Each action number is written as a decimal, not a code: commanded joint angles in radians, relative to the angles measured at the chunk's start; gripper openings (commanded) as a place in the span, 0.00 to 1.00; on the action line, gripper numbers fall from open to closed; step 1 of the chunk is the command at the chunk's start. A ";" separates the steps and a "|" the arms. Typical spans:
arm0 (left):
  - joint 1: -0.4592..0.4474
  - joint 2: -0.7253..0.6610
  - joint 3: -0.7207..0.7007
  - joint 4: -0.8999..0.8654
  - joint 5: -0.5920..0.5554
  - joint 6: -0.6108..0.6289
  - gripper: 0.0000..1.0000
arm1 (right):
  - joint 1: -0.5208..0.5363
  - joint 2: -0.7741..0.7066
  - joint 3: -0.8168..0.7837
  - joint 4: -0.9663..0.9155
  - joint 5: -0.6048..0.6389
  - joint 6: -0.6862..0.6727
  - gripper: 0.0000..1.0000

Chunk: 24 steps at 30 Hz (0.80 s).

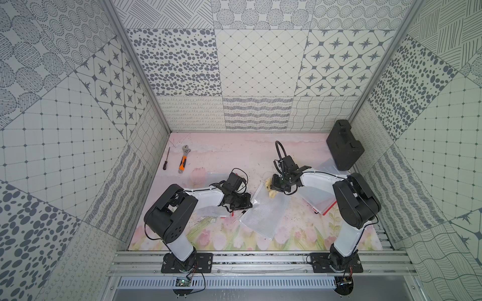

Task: Wipe the document bag
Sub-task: Wipe the dirt from the document bag.

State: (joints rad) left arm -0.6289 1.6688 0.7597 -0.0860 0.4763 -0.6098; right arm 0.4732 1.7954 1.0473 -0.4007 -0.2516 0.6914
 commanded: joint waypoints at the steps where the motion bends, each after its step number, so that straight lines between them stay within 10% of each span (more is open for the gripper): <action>1: 0.015 0.032 0.001 -0.086 -0.048 0.022 0.00 | -0.041 -0.008 -0.071 -0.168 0.170 -0.017 0.00; 13: 0.016 0.045 -0.012 -0.061 -0.039 -0.009 0.00 | 0.195 0.142 0.242 -0.198 0.094 0.043 0.00; 24: 0.019 0.049 -0.023 -0.072 -0.059 -0.009 0.00 | 0.029 -0.037 -0.076 -0.191 0.125 0.017 0.00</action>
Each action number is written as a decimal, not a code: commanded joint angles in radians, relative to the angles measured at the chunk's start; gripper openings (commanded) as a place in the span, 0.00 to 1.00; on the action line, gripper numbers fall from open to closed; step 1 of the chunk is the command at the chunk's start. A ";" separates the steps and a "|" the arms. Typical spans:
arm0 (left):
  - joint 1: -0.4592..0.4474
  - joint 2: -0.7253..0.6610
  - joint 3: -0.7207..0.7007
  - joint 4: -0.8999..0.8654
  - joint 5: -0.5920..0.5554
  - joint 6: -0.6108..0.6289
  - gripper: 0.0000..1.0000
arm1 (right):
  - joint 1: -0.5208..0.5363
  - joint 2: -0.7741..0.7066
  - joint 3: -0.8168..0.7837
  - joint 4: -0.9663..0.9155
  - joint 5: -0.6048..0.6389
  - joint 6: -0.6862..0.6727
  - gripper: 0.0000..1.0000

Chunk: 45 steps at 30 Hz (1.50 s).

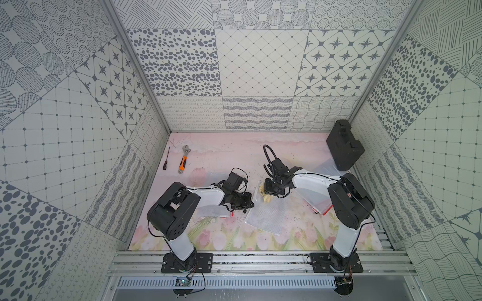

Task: Wipe the document bag
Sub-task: Wipe the dirt from the document bag.

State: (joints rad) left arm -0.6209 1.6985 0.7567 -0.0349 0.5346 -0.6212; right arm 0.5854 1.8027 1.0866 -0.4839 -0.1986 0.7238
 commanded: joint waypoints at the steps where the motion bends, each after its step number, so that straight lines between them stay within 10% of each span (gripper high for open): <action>1: 0.012 0.020 -0.020 -0.124 -0.117 0.003 0.00 | -0.111 -0.069 -0.144 -0.117 0.084 -0.024 0.00; 8: 0.018 0.014 -0.022 -0.125 -0.119 -0.004 0.00 | -0.199 -0.134 -0.200 -0.159 0.104 -0.057 0.00; 21: 0.018 0.034 -0.027 -0.075 -0.094 -0.042 0.00 | 0.171 0.150 0.158 -0.039 -0.044 0.088 0.00; 35: 0.018 0.034 -0.026 -0.090 -0.113 -0.034 0.00 | -0.118 -0.026 -0.120 -0.154 0.117 -0.049 0.00; 45: 0.018 0.031 -0.025 -0.093 -0.114 -0.051 0.00 | 0.176 0.154 0.180 -0.073 -0.007 0.037 0.00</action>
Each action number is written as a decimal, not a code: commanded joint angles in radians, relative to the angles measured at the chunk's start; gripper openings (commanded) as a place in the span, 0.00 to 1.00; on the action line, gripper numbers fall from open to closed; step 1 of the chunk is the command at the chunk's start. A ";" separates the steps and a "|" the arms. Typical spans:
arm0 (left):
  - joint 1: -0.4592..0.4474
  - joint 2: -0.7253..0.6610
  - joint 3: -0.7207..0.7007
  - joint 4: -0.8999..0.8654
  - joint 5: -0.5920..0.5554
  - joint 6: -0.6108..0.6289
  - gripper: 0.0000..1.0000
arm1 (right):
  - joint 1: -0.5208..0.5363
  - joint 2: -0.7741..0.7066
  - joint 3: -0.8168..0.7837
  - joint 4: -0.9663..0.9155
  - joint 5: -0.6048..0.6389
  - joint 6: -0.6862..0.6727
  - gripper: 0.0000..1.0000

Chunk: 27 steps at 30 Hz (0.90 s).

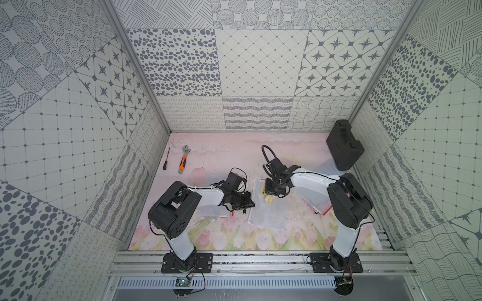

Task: Wipe the document bag
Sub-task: Wipe the dirt from the document bag.

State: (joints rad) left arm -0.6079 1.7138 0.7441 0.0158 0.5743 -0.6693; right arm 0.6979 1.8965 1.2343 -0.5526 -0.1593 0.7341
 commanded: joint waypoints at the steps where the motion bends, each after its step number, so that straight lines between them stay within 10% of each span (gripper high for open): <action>1: 0.006 0.018 -0.012 -0.146 -0.156 -0.002 0.00 | 0.064 0.064 0.029 0.005 -0.046 0.032 0.00; 15: 0.005 0.025 0.003 -0.150 -0.161 -0.006 0.00 | -0.270 -0.181 -0.352 -0.074 0.114 -0.100 0.00; 27: 0.005 0.034 0.023 -0.163 -0.169 -0.008 0.00 | 0.083 0.037 -0.008 0.008 -0.053 0.016 0.00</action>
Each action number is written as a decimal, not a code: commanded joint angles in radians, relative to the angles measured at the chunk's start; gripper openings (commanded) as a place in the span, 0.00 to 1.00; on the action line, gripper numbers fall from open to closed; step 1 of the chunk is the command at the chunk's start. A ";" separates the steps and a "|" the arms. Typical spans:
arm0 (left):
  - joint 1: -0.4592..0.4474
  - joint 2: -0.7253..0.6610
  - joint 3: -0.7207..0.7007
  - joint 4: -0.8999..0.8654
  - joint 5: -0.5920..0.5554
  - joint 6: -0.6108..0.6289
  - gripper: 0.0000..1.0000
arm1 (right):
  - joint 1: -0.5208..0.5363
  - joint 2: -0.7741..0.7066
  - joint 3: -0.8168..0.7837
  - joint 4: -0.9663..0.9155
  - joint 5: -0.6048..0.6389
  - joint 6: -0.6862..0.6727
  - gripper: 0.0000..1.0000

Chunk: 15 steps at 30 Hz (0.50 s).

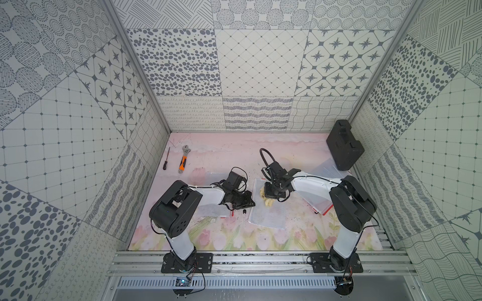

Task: Wipe the document bag
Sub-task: Wipe the dirt from the document bag.

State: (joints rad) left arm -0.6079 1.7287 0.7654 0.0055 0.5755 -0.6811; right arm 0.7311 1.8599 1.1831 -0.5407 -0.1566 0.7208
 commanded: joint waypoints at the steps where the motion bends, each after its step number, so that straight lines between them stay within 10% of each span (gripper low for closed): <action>1: 0.007 0.018 0.006 -0.160 -0.174 0.007 0.00 | 0.057 0.087 0.054 -0.004 -0.065 0.030 0.00; 15: 0.021 -0.001 0.005 -0.154 -0.200 -0.035 0.00 | -0.190 -0.238 -0.288 -0.140 0.074 -0.035 0.00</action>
State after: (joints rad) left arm -0.6010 1.7267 0.7795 -0.0238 0.5602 -0.6849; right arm 0.5407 1.6352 0.9207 -0.5549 -0.1673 0.7162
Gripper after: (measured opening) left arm 0.049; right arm 0.128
